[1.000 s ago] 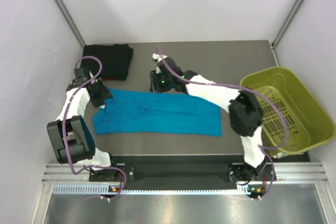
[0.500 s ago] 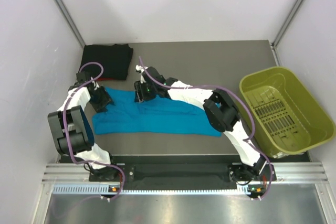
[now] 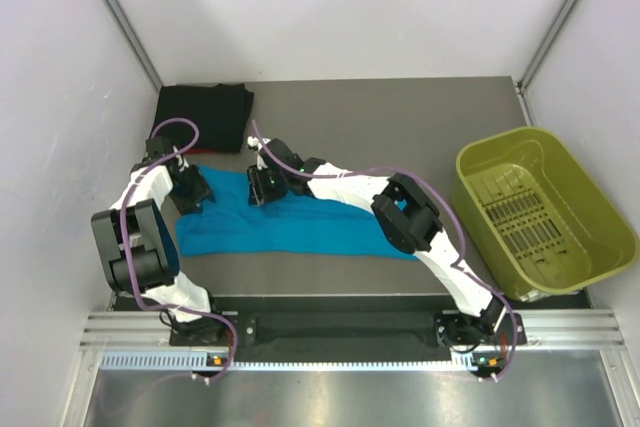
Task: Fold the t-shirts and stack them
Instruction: Fold the tshirt
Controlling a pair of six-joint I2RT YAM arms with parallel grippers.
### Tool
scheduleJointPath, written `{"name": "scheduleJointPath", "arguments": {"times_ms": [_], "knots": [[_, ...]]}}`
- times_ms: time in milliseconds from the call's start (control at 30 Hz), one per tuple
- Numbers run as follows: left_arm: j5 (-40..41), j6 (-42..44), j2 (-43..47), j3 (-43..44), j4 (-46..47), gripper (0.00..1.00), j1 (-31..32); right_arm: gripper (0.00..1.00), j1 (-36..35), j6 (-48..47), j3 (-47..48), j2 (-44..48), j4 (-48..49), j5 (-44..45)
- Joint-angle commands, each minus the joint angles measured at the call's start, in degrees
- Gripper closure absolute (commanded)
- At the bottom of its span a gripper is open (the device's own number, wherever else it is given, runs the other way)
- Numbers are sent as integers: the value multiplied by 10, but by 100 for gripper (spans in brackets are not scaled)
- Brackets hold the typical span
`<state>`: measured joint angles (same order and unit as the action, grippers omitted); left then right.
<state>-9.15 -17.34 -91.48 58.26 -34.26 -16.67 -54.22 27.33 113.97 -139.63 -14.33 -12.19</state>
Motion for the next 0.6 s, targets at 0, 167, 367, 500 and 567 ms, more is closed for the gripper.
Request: {"name": "scheduleJointPath", "arguments": {"times_ms": [0, 167, 367, 500, 567], "knots": [[-15, 17, -1, 0, 24, 45, 1, 60, -10, 4, 26, -9, 11, 0], [-28, 22, -22, 10, 24, 46, 1, 62, -8, 1, 28, -8, 11, 14], [2, 27, -32, 12, 20, 47, 1, 66, -8, -3, 30, -11, 10, 21], [-10, 25, -36, 10, 31, 48, 1, 66, -8, -3, 38, -20, 1, 24], [-14, 27, -36, 14, 32, 52, 1, 66, -8, -2, 41, -21, 0, 30]]}}
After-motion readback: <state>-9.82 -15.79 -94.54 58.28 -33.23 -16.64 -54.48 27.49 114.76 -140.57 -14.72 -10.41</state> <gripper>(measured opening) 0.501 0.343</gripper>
